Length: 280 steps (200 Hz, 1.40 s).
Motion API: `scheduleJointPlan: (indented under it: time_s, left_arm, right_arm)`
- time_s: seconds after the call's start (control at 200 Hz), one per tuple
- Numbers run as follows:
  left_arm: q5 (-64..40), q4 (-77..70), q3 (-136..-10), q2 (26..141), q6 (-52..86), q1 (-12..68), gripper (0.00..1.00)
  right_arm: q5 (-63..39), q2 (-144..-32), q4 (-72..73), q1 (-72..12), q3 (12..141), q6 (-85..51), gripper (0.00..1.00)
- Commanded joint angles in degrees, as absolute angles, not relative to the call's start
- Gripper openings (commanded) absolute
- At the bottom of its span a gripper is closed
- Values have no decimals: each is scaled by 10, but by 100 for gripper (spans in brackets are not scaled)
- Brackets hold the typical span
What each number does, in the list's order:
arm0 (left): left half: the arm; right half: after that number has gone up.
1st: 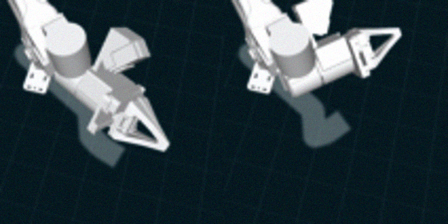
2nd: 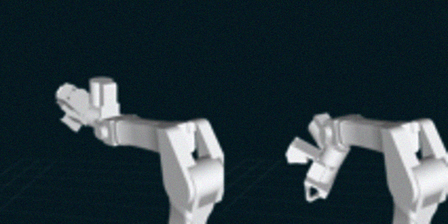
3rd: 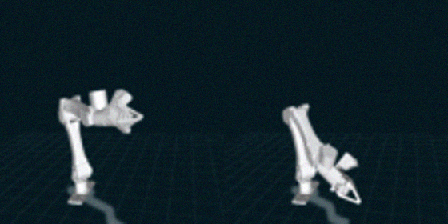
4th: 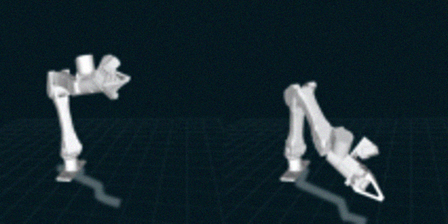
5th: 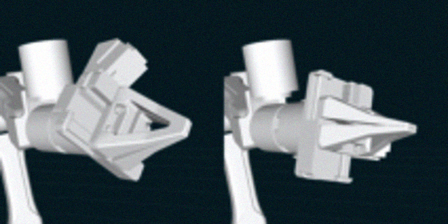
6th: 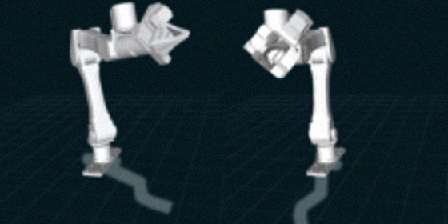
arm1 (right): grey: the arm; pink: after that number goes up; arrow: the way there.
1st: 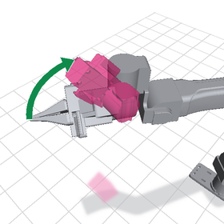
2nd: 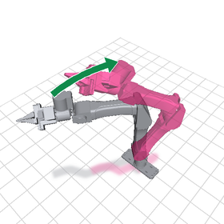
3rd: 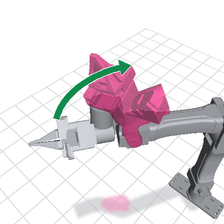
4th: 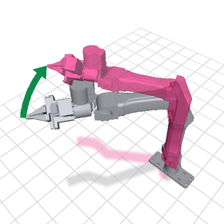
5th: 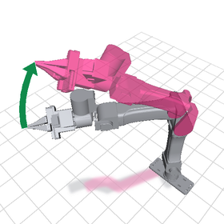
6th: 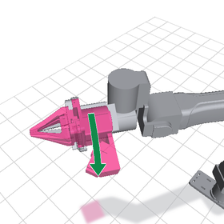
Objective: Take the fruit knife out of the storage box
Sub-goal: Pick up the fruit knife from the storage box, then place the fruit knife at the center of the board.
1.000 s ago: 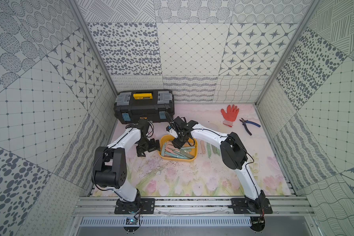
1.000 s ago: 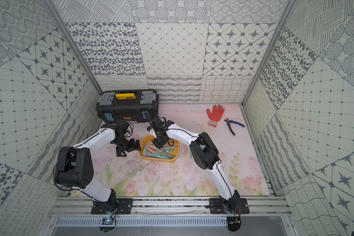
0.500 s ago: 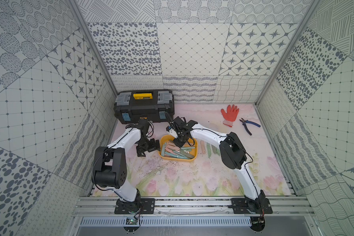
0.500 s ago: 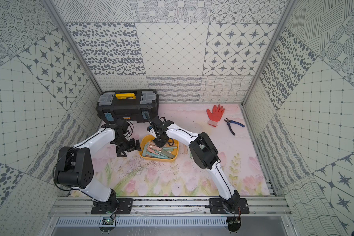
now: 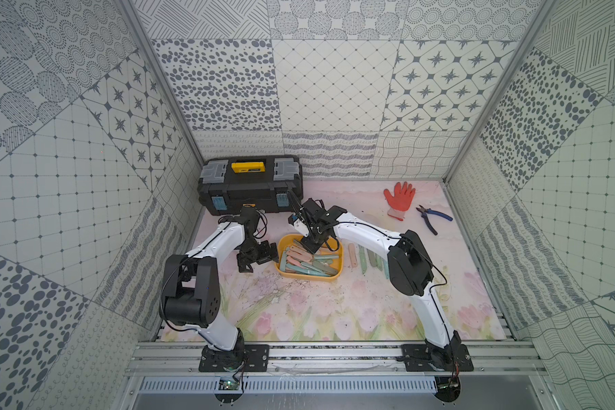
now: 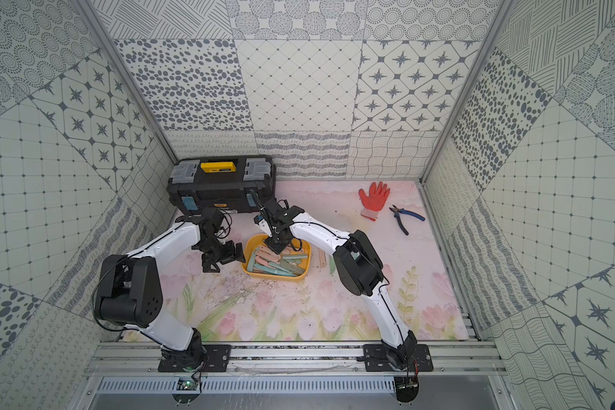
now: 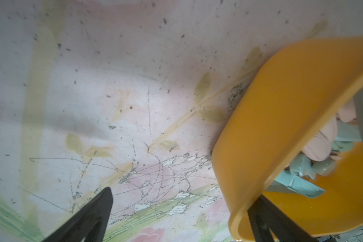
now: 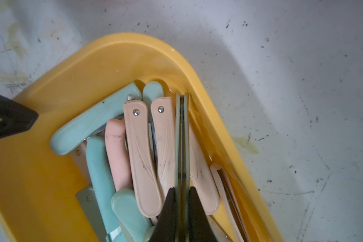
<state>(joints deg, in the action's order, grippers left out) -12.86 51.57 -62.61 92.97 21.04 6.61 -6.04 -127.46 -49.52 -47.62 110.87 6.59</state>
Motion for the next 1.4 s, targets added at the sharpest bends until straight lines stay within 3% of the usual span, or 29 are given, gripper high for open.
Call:
scheduleJointPlan:
  time_s: [0.0, 0.75, 1.061, 1.396]
  left_arm:
    - [-128, 523, -632, 924, 219, 60, 98]
    - [-138, 525, -658, 934, 203, 64, 98]
    - [-147, 525, -651, 933, 200, 67, 98]
    - [-145, 532, -654, 946, 190, 89, 97]
  right_arm:
    - [-69, -1226, -484, -480, 1099, 59, 11]
    - [-77, -1030, -409, -448, 937, -14, 11]
    - [-235, -860, -255, -265, 715, -165, 10]
    - [-264, -779, -247, -80, 574, -212, 10]
